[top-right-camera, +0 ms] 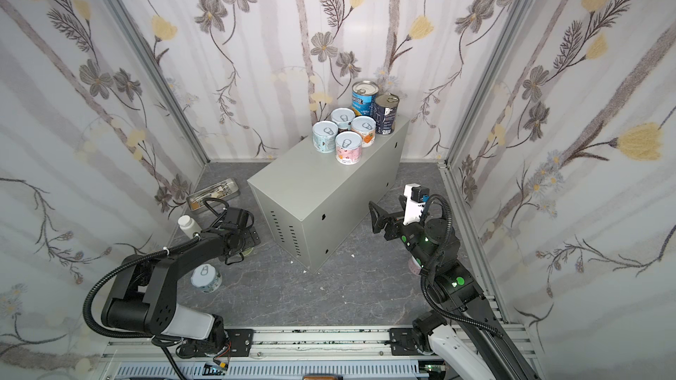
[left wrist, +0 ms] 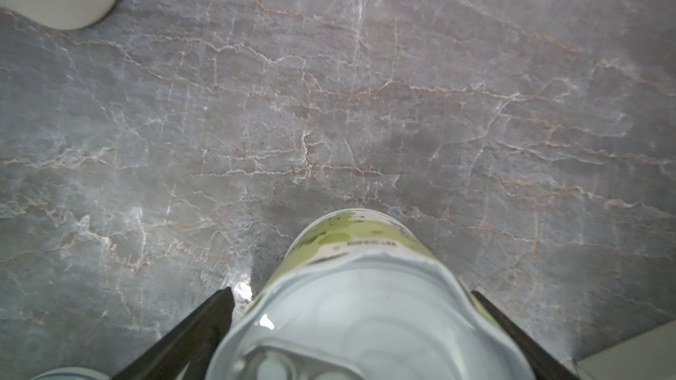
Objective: Place and organize the canned foods onto the counter
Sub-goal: 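Lift the green-print can with the left gripper up toward the cabinet top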
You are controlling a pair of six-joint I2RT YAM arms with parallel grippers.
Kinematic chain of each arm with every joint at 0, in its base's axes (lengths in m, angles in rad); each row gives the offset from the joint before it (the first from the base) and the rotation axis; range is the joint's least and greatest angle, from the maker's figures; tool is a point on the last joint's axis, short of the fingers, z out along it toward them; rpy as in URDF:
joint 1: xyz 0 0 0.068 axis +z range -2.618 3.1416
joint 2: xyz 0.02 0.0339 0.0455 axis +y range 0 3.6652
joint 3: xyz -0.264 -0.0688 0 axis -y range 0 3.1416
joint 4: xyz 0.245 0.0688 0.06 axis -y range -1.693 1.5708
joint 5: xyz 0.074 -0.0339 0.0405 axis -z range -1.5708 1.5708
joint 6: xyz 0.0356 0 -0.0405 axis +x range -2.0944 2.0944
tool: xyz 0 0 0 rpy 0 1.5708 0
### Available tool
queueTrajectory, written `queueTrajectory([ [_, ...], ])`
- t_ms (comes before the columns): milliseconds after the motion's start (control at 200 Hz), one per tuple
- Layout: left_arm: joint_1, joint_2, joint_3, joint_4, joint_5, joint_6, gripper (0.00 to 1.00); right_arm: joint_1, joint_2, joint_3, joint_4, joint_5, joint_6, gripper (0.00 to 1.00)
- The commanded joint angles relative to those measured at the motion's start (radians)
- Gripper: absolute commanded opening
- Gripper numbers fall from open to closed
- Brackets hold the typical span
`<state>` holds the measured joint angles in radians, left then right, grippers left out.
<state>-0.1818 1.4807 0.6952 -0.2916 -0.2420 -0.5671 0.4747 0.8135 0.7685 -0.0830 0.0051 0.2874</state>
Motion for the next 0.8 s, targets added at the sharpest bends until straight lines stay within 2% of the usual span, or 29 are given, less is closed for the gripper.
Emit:
queueTrajectory([
  [0, -0.001, 0.01, -0.006, 0.037, -0.032, -0.027, 0.98, 0.001, 0.0, -0.003, 0.043, -0.013, 0.013, 1.0],
  [275, -0.003, 0.026, -0.001, 0.048, -0.034, -0.027, 0.9, 0.0, -0.006, -0.006, 0.041, -0.012, 0.015, 1.0],
  [575, -0.004, -0.019, -0.004, 0.051, -0.02, -0.023, 0.63, 0.001, -0.014, -0.005, 0.04, -0.009, 0.015, 1.0],
  [794, -0.001, -0.121, 0.015, 0.034, 0.003, 0.003, 0.57, 0.001, 0.006, -0.002, 0.041, -0.01, 0.015, 1.0],
])
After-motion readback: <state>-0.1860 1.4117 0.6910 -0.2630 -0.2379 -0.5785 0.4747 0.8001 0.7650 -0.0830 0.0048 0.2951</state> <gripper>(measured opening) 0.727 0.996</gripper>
